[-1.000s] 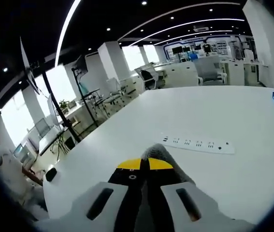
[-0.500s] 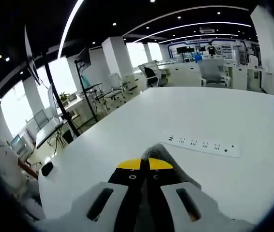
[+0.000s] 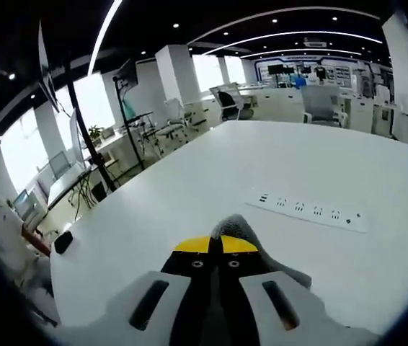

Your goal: Fold the towel on the table until its edges align and the towel forms a compact rectangular stack.

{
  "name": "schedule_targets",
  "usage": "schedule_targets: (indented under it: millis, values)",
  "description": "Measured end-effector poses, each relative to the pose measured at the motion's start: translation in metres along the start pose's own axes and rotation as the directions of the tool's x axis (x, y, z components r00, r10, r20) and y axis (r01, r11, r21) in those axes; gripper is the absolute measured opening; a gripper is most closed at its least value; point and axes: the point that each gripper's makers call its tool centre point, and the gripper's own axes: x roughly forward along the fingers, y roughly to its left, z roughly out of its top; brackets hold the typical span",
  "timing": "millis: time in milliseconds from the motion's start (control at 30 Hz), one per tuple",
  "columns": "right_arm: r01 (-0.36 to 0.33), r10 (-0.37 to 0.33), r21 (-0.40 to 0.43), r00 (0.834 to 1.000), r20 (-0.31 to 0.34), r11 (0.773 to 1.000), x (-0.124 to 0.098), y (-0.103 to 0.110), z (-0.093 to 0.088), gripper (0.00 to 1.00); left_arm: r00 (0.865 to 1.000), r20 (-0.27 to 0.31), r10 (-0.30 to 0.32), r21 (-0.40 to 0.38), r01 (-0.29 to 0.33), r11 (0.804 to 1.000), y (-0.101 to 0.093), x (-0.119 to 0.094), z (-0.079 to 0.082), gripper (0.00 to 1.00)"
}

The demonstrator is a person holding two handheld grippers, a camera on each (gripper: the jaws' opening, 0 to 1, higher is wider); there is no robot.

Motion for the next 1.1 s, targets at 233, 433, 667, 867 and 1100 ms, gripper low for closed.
schedule_targets:
  millis: [233, 433, 667, 867, 1100]
  values:
    - [0.000, 0.000, -0.005, 0.999, -0.035, 1.000, 0.017, 0.004, -0.016, 0.00, 0.999, -0.043, 0.004, -0.018, -0.005, 1.000, 0.013, 0.009, -0.018, 0.03]
    - [0.006, -0.008, -0.037, 0.999, -0.050, 0.999, 0.026, 0.005, -0.024, 0.00, 0.997, -0.070, 0.023, -0.064, -0.027, 0.998, 0.029, 0.013, -0.031, 0.03]
    - [0.012, -0.014, -0.034, 0.998, -0.068, 0.999, 0.037, 0.005, -0.032, 0.00, 0.997, -0.071, 0.042, -0.095, -0.048, 0.994, 0.041, 0.012, -0.035, 0.03]
    - [0.001, -0.005, -0.043, 0.997, -0.078, 0.999, 0.047, 0.013, -0.036, 0.00, 0.996, -0.076, 0.047, -0.107, -0.055, 0.993, 0.045, 0.013, -0.041, 0.03]
    - [0.012, -0.014, -0.024, 0.995, -0.096, 1.000, 0.058, 0.012, -0.047, 0.00, 0.993, -0.084, 0.079, -0.131, -0.090, 0.987, 0.054, 0.017, -0.053, 0.03]
